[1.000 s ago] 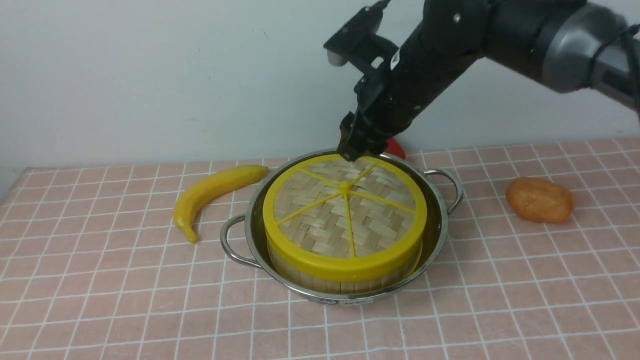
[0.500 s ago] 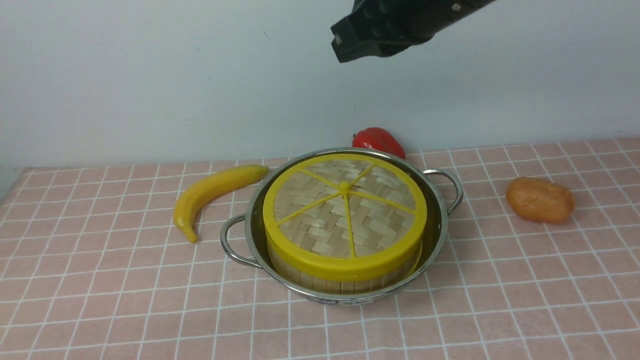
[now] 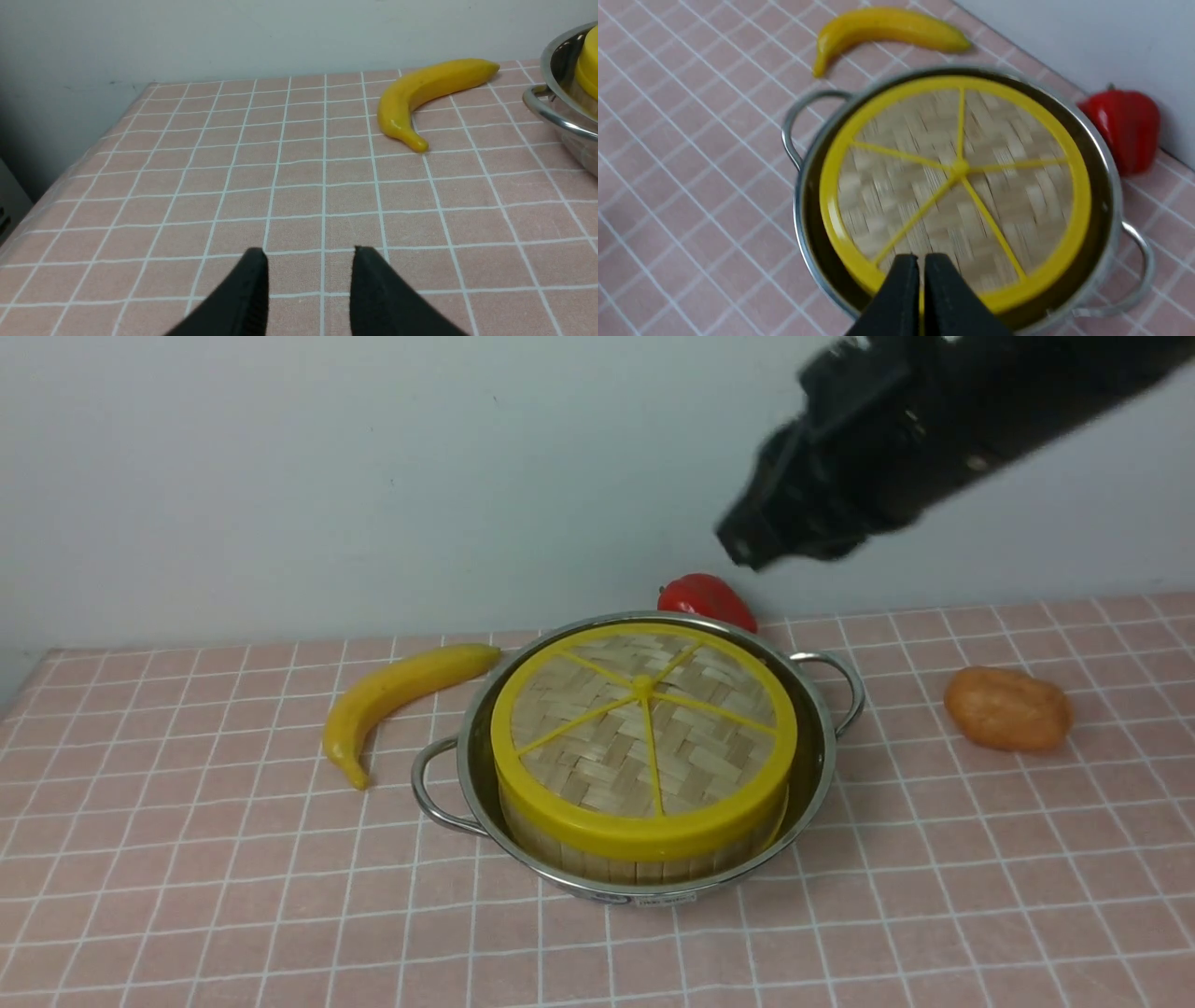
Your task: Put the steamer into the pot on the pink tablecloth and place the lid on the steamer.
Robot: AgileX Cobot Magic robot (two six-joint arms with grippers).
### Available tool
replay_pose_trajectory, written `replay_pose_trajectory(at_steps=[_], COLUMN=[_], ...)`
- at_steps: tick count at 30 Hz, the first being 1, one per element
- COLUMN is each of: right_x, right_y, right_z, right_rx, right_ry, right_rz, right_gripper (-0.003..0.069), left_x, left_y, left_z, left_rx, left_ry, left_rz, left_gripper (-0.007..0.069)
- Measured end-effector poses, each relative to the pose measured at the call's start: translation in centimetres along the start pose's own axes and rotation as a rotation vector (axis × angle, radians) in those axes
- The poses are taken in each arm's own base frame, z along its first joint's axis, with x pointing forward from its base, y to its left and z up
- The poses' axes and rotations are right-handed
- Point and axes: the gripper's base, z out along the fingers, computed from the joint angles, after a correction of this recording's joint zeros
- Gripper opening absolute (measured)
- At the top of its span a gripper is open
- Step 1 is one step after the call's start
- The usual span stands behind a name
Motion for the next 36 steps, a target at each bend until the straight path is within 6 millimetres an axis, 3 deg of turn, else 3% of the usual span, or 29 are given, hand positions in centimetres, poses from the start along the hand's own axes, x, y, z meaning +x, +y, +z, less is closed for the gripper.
replay_pose_trajectory(at_steps=[5, 6, 7, 8, 9, 10, 12, 14, 18, 24, 28, 36], right_x=[8.2, 8.6, 11.8, 11.8, 15.0, 15.1, 19.0, 21.3, 25.6, 29.6, 31.4, 32.5], right_y=[-0.6, -0.8, -1.2, -1.3, -1.5, -1.5, -1.5, -1.1, -0.6, -0.3, -0.3, -0.4], right_z=[-5.9, -5.6, -7.1, -7.5, -8.4, -8.8, -9.8, -10.3, -9.5, -7.1, -5.7, -4.6], right_rx=[0.135, 0.139, 0.206, 0.216, 0.282, 0.29, 0.385, 0.445, 0.538, 0.565, 0.564, 0.559], right_ry=[-0.177, -0.162, -0.241, -0.265, -0.331, -0.352, -0.466, -0.558, -0.658, -0.664, -0.649, -0.619], right_rz=[0.062, 0.073, 0.129, 0.13, 0.202, 0.203, 0.271, 0.279, 0.261, 0.239, 0.241, 0.251], right_gripper=[0.0074, 0.0076, 0.0088, 0.0088, 0.0101, 0.0101, 0.012, 0.0132, 0.0158, 0.0185, 0.0203, 0.0235], left_x=[0.0, 0.0, 0.0, 0.0, 0.0, 0.0, 0.0, 0.0, 0.0, 0.0, 0.0, 0.0], left_y=[0.0, 0.0, 0.0, 0.0, 0.0, 0.0, 0.0, 0.0, 0.0, 0.0, 0.0, 0.0], left_z=[0.0, 0.0, 0.0, 0.0, 0.0, 0.0, 0.0, 0.0, 0.0, 0.0, 0.0, 0.0], left_rx=[0.0, 0.0, 0.0, 0.0, 0.0, 0.0, 0.0, 0.0, 0.0, 0.0, 0.0, 0.0], left_ry=[0.0, 0.0, 0.0, 0.0, 0.0, 0.0, 0.0, 0.0, 0.0, 0.0, 0.0, -0.001], left_rz=[0.0, 0.0, 0.0, 0.0, 0.0, 0.0, 0.0, 0.0, 0.0, 0.0, 0.0, 0.0], left_gripper=[0.0243, 0.0243, 0.0243, 0.0243, 0.0243, 0.0243, 0.0243, 0.0243, 0.0243, 0.0243, 0.0243, 0.0243])
